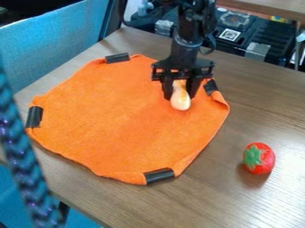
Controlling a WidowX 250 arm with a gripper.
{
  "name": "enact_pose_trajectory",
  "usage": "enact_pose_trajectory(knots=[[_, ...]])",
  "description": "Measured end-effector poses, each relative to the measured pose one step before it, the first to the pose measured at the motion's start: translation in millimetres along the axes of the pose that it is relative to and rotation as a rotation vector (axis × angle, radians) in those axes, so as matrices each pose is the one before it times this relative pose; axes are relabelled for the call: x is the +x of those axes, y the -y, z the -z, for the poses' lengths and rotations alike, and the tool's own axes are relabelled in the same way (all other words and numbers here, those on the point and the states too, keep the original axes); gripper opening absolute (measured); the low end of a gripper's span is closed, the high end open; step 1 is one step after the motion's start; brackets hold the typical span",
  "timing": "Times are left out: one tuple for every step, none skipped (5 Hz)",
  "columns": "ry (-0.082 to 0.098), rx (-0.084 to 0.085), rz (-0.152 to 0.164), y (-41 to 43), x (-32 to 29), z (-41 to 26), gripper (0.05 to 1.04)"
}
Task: Put the object at the top side of the cloth
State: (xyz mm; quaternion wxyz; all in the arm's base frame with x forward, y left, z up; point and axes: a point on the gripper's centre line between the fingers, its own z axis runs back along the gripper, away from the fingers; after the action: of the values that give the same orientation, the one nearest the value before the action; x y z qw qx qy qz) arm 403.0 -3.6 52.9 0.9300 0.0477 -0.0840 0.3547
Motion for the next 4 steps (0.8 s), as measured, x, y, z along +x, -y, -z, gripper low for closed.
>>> enact_pose_trajectory(knots=[[-0.0184,0.0183,-0.0301,-4.59,-5.41,3.29,0.943],[0.0040,-0.0276,0.0025,1.21,-0.06,-10.49,1.003],[-0.0168,0.0032,-0.0207,-8.28,4.45,-4.28,1.000],[0.0330,-0.0048,-0.0064,-10.87,11.36,-30.00,0.999]])
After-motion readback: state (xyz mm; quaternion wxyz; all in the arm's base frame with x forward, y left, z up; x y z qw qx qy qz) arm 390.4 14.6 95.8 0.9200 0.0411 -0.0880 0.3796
